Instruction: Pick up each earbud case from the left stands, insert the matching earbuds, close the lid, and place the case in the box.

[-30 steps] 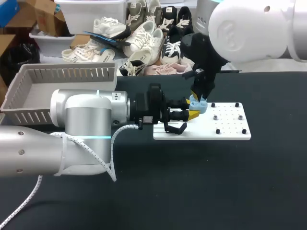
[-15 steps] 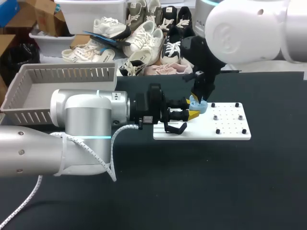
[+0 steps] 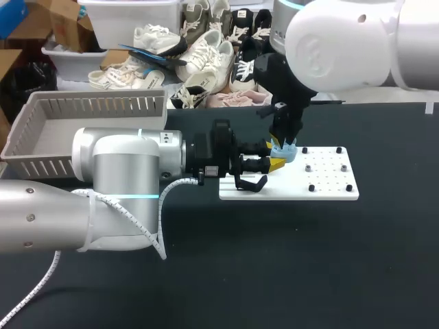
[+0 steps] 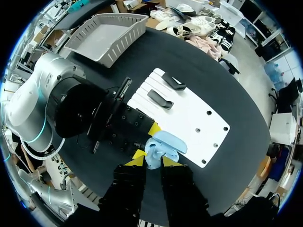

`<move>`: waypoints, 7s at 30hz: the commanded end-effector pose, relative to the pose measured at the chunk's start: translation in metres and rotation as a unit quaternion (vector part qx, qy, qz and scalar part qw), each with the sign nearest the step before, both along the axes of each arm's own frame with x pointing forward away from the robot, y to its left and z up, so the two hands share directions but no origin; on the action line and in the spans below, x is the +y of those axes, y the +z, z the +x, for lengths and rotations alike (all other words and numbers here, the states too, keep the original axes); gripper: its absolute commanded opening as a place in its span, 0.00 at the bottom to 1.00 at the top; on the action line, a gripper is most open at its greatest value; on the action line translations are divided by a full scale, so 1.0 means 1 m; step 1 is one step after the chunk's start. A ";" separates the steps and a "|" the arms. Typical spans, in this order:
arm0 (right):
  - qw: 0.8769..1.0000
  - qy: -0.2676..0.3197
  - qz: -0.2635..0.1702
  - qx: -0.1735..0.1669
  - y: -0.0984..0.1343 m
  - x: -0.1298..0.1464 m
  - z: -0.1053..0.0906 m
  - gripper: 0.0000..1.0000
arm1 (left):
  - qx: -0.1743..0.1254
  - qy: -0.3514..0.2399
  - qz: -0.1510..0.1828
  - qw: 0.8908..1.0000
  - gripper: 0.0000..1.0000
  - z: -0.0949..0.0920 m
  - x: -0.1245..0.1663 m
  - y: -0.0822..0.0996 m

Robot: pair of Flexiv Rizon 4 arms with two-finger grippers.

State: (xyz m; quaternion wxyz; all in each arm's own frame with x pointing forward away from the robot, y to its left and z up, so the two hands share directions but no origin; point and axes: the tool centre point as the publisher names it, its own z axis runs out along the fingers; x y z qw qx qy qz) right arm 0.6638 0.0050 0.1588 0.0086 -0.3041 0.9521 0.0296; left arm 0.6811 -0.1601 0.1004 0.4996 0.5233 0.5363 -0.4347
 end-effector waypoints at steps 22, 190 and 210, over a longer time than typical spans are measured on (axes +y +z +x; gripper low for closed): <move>1.000 -0.002 -0.005 0.003 -0.002 0.004 0.000 0.00 | -0.001 0.001 -0.002 1.000 0.00 0.000 0.000 -0.001; 0.996 -0.082 -0.001 -0.029 0.007 -0.009 0.062 0.35 | -0.001 0.001 -0.002 1.000 0.00 0.000 0.000 -0.001; 0.995 -0.101 -0.011 -0.011 -0.011 -0.018 0.037 0.31 | -0.001 0.001 -0.002 1.000 0.00 0.000 0.000 -0.001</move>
